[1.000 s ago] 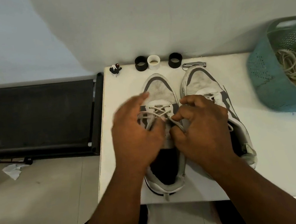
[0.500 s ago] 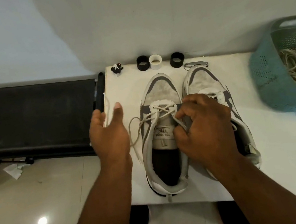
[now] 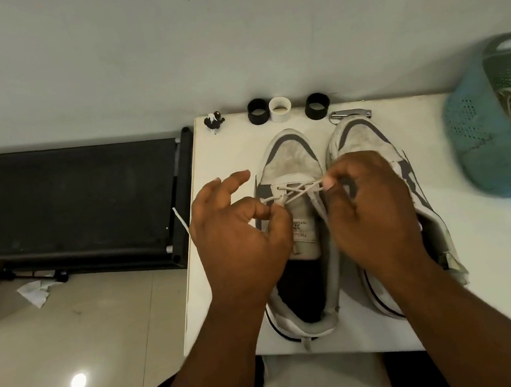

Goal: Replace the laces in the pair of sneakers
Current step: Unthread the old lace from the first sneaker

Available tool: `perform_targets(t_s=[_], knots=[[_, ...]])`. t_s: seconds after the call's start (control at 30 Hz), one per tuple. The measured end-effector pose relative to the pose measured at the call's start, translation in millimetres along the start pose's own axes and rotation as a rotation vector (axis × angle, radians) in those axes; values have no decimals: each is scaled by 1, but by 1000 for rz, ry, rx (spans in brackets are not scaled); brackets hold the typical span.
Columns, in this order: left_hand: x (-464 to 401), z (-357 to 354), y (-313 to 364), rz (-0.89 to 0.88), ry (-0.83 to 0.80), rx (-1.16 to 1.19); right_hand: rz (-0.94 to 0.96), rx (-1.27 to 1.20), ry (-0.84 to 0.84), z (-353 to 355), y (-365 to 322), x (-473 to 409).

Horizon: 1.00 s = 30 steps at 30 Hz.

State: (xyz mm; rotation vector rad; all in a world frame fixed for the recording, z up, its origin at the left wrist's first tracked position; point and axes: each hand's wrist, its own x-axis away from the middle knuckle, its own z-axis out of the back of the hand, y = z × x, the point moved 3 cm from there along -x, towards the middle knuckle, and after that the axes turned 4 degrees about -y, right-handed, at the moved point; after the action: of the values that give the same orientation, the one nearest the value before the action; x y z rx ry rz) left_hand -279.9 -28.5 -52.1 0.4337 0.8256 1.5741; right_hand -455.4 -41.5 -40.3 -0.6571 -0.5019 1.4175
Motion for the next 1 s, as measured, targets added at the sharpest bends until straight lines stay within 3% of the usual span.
perform_targets(t_s=[0.1, 0.2, 0.3, 0.4, 0.53, 0.6, 0.7, 0.77, 0.9, 1.0], knots=[[-1, 0, 0, 3, 31, 20, 3, -19, 0, 3, -2, 0], [2, -3, 1, -2, 33, 56, 114, 235, -210, -11, -13, 6], [2, -4, 0, -11, 49, 98, 116, 337, -247, -18, -12, 9], [1, -3, -2, 11, 71, 117, 124, 174, -104, -13, -7, 7], [1, -3, -1, 32, 63, 113, -25, -121, 209, 17, 0, -3], [1, -4, -2, 40, 53, 106, -7, -60, 121, 15, -4, -4], [2, -4, -3, 46, 42, 125, 91, 213, -176, -10, -17, 7], [3, -4, -3, 29, 50, 144, 129, 292, -234, -21, -18, 14], [3, -4, -5, 39, 52, 136, 142, 231, -95, -15, -12, 9], [2, -3, -5, 51, 55, 152, 53, -1, 148, 14, -10, 0]])
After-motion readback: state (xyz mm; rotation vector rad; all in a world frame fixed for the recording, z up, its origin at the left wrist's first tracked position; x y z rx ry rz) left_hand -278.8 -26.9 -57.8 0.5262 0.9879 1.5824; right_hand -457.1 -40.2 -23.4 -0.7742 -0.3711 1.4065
